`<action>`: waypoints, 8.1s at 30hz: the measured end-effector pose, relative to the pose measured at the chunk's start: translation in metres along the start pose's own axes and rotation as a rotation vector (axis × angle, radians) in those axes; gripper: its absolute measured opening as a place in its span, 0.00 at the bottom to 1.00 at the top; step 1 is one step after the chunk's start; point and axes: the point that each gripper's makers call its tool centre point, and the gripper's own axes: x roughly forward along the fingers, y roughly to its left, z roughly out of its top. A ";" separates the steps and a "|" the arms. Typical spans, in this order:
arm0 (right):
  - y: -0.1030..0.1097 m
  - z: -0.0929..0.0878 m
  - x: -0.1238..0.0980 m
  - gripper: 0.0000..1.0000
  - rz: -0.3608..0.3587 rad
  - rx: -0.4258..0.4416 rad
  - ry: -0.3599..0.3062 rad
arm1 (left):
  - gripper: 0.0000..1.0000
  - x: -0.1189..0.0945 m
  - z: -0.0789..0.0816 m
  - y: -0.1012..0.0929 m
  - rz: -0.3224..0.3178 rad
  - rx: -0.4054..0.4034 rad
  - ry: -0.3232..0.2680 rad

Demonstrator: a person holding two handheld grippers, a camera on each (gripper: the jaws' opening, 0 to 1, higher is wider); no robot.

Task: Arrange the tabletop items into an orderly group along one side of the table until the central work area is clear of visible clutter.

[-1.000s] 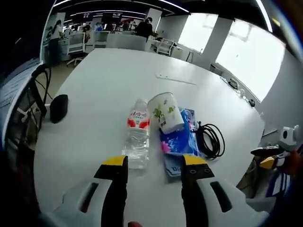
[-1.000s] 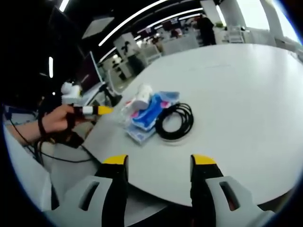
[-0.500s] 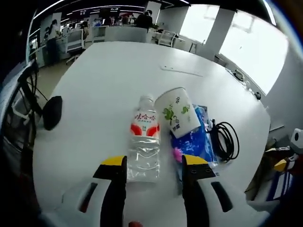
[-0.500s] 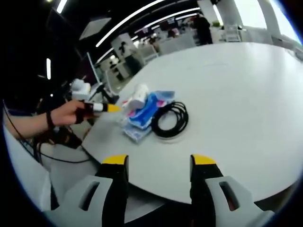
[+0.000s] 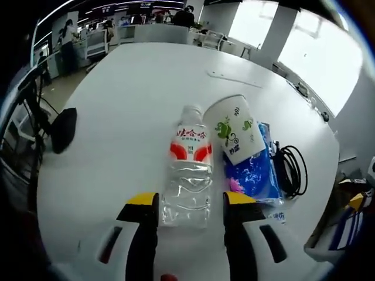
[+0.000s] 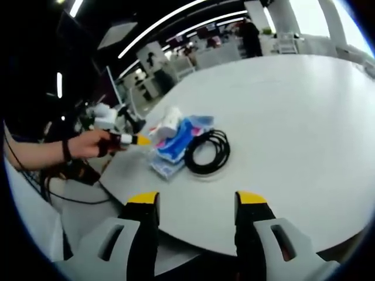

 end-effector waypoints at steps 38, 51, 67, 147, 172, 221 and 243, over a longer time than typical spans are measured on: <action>0.009 -0.005 0.006 0.49 0.024 0.000 0.015 | 0.37 -0.021 -0.021 0.025 0.052 -0.088 -0.016; 0.013 -0.005 0.008 0.49 0.034 -0.005 0.018 | 0.37 -0.030 -0.028 0.037 0.090 -0.103 -0.021; 0.019 -0.002 0.014 0.48 0.051 -0.019 0.022 | 0.37 -0.040 -0.037 0.049 0.111 -0.117 -0.024; 0.015 -0.002 0.018 0.48 0.060 -0.013 0.017 | 0.43 -0.085 -0.102 0.037 0.161 -0.201 -0.040; 0.014 -0.004 0.011 0.48 0.051 -0.007 0.024 | 0.45 -0.062 -0.062 0.042 0.142 -0.143 -0.011; 0.011 -0.010 0.010 0.46 0.052 0.008 0.034 | 0.39 -0.052 -0.039 0.051 0.133 -0.144 0.012; 0.012 -0.011 0.009 0.45 0.052 0.013 0.027 | 0.38 -0.075 -0.029 0.044 0.143 -0.096 -0.093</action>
